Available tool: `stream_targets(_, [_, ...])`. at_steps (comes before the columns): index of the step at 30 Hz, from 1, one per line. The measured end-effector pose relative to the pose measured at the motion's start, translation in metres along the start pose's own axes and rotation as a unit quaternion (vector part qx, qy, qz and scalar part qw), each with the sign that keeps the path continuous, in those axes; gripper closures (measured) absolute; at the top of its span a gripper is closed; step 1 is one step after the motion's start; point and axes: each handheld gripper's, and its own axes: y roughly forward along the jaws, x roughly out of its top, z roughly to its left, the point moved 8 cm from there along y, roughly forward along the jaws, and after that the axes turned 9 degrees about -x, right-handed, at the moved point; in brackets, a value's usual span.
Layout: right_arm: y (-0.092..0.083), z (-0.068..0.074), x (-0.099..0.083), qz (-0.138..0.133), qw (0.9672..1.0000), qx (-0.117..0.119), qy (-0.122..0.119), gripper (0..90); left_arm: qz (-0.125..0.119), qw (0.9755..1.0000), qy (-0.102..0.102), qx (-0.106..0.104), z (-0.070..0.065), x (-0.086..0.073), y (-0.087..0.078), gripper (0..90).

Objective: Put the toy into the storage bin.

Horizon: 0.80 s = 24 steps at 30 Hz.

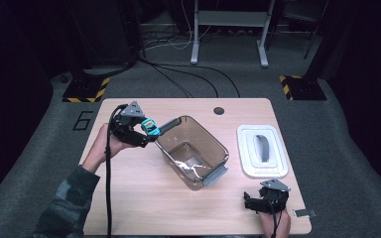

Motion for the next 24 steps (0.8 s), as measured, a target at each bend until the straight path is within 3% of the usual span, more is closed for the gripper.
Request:
stream_targets(12, [0.000, 0.000, 0.000, 0.000, 1.0000, 0.001, 0.000, 0.0, 0.015, 0.9997, 0.015, -0.011, -0.003, 0.020, 0.016, 24.7])
stream_targets(24, [0.000, 0.000, 0.000, 0.000, 1.0000, 0.001, 0.001, 0.0, 0.019, 0.9996, 0.011, -0.020, -0.001, 0.034, 0.029, 24.7])
